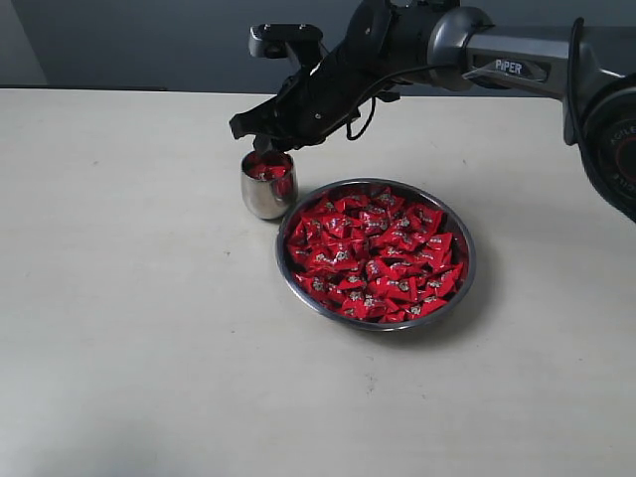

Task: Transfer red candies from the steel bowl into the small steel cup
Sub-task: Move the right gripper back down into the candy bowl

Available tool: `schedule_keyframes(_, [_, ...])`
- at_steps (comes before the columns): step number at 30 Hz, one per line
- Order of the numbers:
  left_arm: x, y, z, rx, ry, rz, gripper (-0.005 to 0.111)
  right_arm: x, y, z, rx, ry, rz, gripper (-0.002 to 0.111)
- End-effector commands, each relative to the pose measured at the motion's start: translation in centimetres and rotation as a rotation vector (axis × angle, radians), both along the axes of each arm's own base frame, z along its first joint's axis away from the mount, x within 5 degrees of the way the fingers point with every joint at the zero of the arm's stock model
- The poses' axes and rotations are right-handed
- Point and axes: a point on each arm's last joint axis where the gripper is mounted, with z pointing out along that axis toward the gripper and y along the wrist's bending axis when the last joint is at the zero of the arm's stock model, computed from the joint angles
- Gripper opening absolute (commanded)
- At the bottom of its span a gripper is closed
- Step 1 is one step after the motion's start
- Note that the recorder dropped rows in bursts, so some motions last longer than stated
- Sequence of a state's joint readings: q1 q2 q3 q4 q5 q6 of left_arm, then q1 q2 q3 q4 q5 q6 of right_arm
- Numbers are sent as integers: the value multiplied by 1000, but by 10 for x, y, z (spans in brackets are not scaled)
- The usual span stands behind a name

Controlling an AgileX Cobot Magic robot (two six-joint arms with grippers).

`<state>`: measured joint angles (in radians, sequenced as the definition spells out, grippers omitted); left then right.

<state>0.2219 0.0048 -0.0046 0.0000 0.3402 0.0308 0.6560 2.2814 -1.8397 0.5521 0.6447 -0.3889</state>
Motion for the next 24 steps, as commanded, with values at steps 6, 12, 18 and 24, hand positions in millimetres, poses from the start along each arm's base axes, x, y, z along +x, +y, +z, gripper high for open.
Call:
schedule_keyframes(6, [0,0,0,-5,-12,-5,0,-2,-2,14,-12,-29,25,30])
schedule_keyframes(12, [0,0,0,-5,-12,-5,0,5,-28,34,-89,-47,37,24])
schedule_keyframes(18, [0,0,0,-5,-12,-5,0,15,-68,21,-158,92,13,24])
schedule_keyframes(24, [0,0,0,-5,-12,-5,0,7,-91,2,-203,178,-7,24])
